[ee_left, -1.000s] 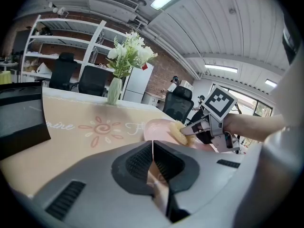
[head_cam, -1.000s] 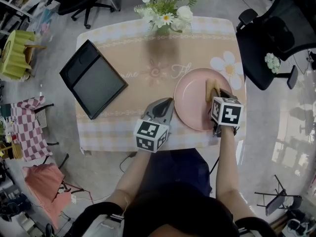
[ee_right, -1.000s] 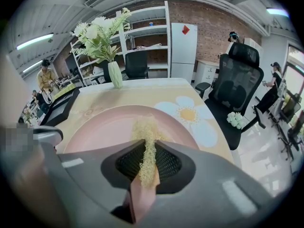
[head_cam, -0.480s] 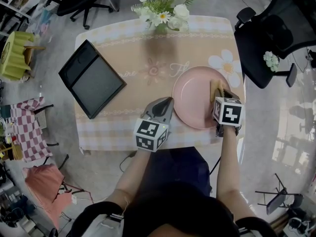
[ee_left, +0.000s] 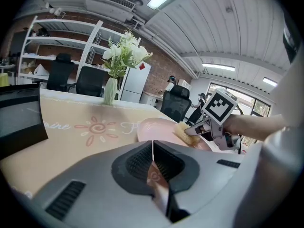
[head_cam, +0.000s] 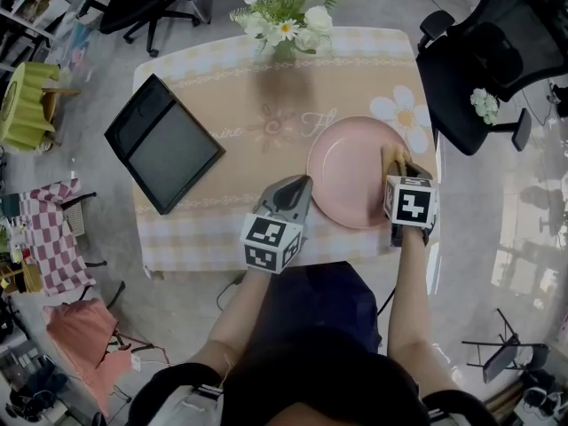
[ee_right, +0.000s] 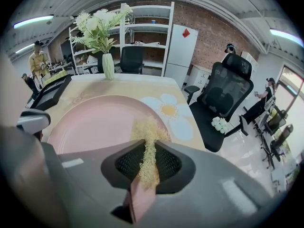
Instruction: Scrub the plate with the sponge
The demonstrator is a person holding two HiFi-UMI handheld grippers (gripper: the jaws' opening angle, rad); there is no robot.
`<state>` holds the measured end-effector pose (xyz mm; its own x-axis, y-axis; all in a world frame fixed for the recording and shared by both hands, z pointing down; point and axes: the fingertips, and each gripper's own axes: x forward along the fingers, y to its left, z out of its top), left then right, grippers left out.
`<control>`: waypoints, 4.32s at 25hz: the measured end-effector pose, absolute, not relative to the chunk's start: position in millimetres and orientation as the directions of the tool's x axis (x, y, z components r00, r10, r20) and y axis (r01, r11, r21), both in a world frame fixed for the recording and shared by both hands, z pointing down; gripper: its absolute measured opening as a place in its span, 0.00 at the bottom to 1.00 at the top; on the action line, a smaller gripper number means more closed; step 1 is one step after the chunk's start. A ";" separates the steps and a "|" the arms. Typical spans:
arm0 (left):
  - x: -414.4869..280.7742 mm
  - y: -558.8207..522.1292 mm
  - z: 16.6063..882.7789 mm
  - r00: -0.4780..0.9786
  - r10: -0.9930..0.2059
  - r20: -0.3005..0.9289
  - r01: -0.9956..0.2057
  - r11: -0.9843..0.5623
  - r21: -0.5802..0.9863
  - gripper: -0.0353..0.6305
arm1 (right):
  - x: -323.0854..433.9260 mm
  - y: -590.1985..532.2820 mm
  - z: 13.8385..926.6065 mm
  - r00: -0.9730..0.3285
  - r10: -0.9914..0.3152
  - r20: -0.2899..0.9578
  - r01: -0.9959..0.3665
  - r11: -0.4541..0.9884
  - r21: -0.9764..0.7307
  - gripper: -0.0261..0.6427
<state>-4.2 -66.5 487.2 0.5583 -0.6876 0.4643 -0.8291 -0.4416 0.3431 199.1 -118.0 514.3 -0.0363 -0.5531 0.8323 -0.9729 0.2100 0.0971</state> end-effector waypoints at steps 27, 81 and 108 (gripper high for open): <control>-5.7 -49.9 484.4 0.550 -0.695 0.463 -0.834 -0.439 0.333 0.08 | 114.0 -74.9 460.3 -0.382 -0.603 0.701 -0.904 0.402 -0.146 0.12; -15.1 -51.6 497.2 0.533 -0.688 0.492 -0.845 -0.415 0.337 0.08 | 36.3 -58.8 516.0 -0.521 -0.373 0.768 -0.761 0.610 -0.221 0.12; -13.7 -47.7 495.5 0.526 -0.695 0.490 -0.850 -0.408 0.333 0.08 | 68.0 -78.0 514.8 -0.465 -0.440 0.768 -0.826 0.529 -0.197 0.12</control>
<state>-13.7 -47.7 495.5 0.5262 -0.6949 0.4902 -0.8498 -0.4084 0.3332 68.0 -78.0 514.8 -0.4652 -0.4398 0.7682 -0.8256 0.5287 -0.1973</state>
